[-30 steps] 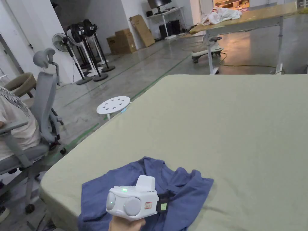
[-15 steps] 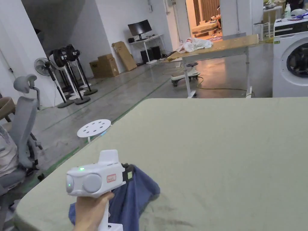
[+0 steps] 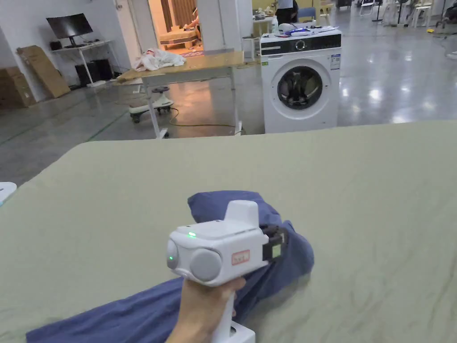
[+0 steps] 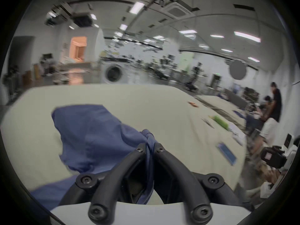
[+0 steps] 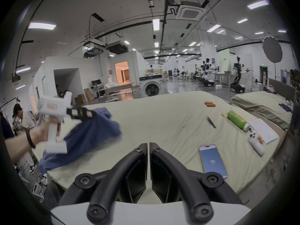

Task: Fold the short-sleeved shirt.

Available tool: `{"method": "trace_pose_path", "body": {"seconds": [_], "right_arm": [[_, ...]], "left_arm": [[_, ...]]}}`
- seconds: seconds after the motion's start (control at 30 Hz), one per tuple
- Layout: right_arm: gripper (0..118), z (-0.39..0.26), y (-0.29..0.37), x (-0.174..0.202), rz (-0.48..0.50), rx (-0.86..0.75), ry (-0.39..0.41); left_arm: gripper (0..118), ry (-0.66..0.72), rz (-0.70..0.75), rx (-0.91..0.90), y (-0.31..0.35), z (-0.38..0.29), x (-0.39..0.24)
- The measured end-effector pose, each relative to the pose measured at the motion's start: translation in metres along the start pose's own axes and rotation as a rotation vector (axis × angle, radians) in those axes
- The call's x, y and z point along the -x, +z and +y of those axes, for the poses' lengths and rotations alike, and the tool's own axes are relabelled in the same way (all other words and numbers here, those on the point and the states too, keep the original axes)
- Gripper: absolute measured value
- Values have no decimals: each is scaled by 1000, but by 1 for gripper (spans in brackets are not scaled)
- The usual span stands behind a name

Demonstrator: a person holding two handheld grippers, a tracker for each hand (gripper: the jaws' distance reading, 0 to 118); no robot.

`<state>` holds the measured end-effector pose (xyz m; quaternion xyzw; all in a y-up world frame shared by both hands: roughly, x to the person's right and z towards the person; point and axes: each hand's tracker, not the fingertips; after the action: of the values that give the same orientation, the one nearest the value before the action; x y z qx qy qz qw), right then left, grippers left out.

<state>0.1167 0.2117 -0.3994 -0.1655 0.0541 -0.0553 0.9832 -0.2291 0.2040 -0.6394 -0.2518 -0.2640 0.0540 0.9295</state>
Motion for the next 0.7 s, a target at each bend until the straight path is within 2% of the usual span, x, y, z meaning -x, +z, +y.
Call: {"method": "trace_pose_path", "body": {"seconds": [0.1,0.17,0.27,0.3,0.37,0.43,0.47,0.53,0.63,0.7], "right_arm": [[2,-5,10,-16,-50,3,-30],[1,-8,14,-23,-83,11,-43],[1,-12,18,-30,-102,22,-50],[1,-13,18,-31,-105,24,-51],[1,-15,15,-29,-105,30,-53],[1,-14,10,-27,-93,38,-49],[1,-13,7,-25,-84,37,-42],[1,-9,1,-20,-66,23,-27],[1,-1,-9,-13,-29,-3,-24],[1,4,-15,-6,-4,-25,-13]], "left_arm": [[0,19,-213,81,-45,-49,-76],[0,-3,-304,152,-63,-79,-120],[0,-40,-345,209,-76,-111,-160],[4,-26,-341,210,-74,-118,-167],[34,-33,-344,214,-69,-123,-168],[74,-56,-371,182,-49,-116,-156],[78,-82,-355,137,-34,-108,-149],[78,-136,-278,52,2,-88,-133],[78,-190,-113,-122,69,-56,-99],[78,-196,47,-213,114,-42,-82]]}}
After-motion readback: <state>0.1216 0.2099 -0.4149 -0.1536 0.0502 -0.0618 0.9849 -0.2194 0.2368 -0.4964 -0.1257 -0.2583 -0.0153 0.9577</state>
